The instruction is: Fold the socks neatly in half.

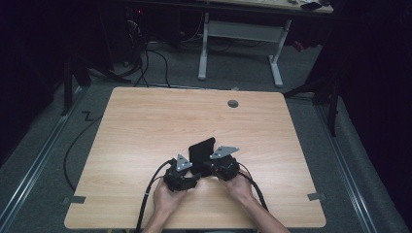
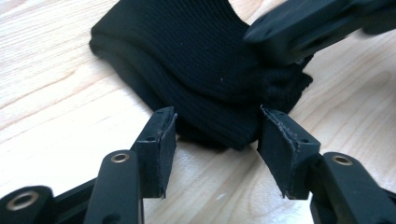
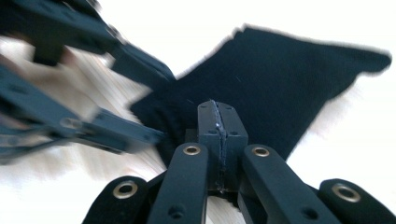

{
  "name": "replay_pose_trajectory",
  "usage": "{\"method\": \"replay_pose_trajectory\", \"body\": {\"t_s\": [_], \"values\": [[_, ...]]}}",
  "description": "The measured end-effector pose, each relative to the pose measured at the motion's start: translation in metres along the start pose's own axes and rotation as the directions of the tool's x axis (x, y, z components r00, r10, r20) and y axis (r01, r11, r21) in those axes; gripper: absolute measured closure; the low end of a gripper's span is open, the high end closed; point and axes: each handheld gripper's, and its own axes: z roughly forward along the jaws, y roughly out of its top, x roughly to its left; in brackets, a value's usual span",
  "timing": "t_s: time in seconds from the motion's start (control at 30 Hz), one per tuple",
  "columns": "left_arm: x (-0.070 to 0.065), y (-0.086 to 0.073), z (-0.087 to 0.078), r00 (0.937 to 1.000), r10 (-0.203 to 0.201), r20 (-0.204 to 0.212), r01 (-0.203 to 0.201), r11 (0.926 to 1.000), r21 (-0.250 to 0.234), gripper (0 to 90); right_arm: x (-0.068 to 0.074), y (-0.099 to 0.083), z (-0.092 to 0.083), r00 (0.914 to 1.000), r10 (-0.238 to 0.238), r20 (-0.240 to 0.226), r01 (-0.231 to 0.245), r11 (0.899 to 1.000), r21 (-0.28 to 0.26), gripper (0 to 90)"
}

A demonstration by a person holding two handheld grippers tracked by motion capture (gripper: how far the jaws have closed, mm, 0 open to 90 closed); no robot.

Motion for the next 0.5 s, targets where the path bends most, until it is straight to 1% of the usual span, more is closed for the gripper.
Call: {"method": "replay_pose_trajectory", "body": {"t_s": [0.03,0.07,0.1,0.13,0.17,0.2,0.23,0.3,0.33,0.37,0.5], "values": [[0.0,0.0,0.0,1.0,0.0,0.0,0.0,1.0,0.0,47.4,0.0,0.0,0.0,1.0,0.0,0.0,0.0,1.0,0.0,89.8],[0.001,0.0,0.0,1.0,0.0,-0.003,0.0,1.0,-0.002,47.4,0.001,0.001,-0.004,1.0,0.003,-0.004,-0.003,1.0,-0.022,88.3],[0.002,0.0,0.0,1.0,-0.001,-0.006,0.001,1.0,-0.005,47.5,0.002,0.002,-0.008,0.9999,0.004,-0.011,-0.004,0.999,-0.045,78.3],[0.003,0.0,0.001,0.9999,-0.005,-0.01,0.005,1.0,-0.006,47.5,0.004,0.002,-0.01,0.9995,0.003,-0.031,-0.005,0.998,-0.058,69.3],[0.004,0.001,0.001,0.9999,-0.013,-0.011,0.013,0.9999,-0.009,47.5,0.005,0.001,-0.009,0.9995,0.001,-0.032,-0.003,0.998,-0.056,68.0],[0.005,0.001,0.002,0.9998,-0.015,-0.012,0.015,0.9998,-0.01,47.5,0.006,0.0,-0.005,0.9995,0.0,-0.032,-0.002,0.999,-0.038,67.4],[0.005,0.001,0.002,0.9998,-0.016,-0.013,0.016,0.9998,-0.009,47.5,0.005,0.0,-0.002,0.9995,0.0,-0.032,-0.001,1.0,-0.025,68.3],[0.005,0.001,0.002,0.9997,-0.01,-0.021,0.01,0.9999,-0.008,47.7,0.003,-0.002,0.007,0.9995,0.015,-0.03,-0.015,1.0,0.001,79.5],[0.005,0.001,0.002,0.9997,-0.01,-0.021,0.01,0.9999,-0.008,48.1,0.003,-0.002,0.007,0.9995,0.015,-0.03,-0.015,1.0,0.001,79.5],[0.005,0.002,0.002,0.9997,-0.01,-0.02,0.009,0.9999,-0.008,48.1,0.002,0.001,0.007,0.9995,0.018,-0.027,-0.019,1.0,-0.012,85.8],[0.005,0.002,0.003,0.9998,-0.01,-0.015,0.01,0.9999,-0.01,48.6,0.005,0.013,-0.006,0.9999,-0.002,-0.01,0.001,0.999,-0.053,86.4]]}}
